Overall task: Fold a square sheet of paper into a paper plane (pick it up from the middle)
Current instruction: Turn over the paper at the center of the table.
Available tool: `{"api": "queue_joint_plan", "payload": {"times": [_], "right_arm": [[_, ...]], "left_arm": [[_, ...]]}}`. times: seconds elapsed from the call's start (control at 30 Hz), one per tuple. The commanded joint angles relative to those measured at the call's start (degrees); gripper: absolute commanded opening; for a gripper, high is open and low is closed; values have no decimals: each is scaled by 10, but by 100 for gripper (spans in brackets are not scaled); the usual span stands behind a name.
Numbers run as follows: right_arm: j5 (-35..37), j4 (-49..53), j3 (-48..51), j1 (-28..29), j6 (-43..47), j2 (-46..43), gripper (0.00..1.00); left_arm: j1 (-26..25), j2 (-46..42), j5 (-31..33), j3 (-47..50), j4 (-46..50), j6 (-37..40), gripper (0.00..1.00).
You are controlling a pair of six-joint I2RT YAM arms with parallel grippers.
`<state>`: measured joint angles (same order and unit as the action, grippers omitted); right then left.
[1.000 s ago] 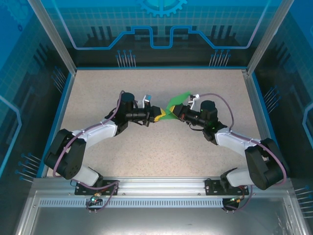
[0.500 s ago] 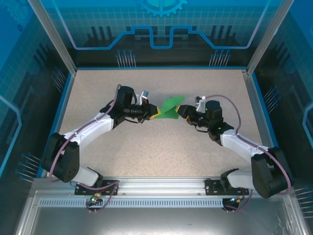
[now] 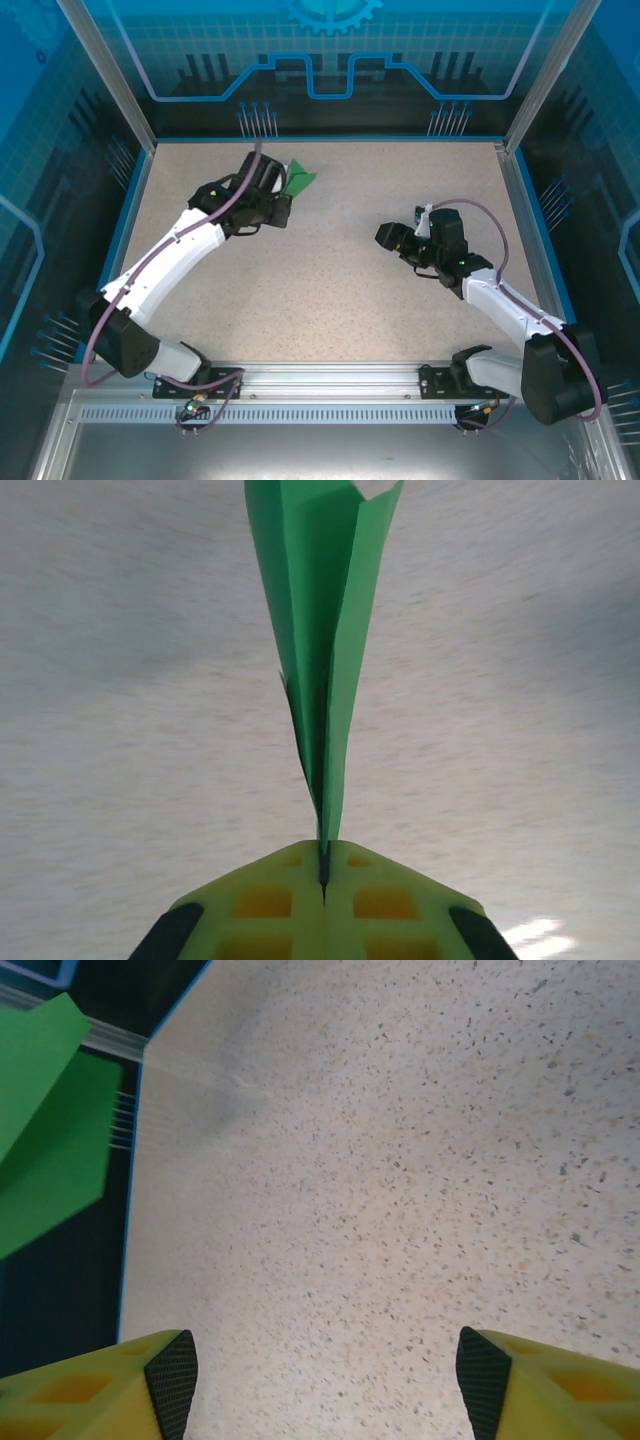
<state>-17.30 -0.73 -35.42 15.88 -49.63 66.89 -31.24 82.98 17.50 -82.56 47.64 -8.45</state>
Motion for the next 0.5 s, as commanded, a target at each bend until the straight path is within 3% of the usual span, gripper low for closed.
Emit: {"api": "queue_joint_plan", "payload": {"times": [0.0,0.17,0.47], "right_arm": [[8,34,-22,-20,31,-6,73],[-18,39,-22,-53,35,-8,74],[-67,30,-9,-109,41,-5,74]], "left_arm": [[-56,26,213,-13,59,111,0],[-135,84,333,7,45,159,0],[-281,192,372,56,-44,220,0]]}}
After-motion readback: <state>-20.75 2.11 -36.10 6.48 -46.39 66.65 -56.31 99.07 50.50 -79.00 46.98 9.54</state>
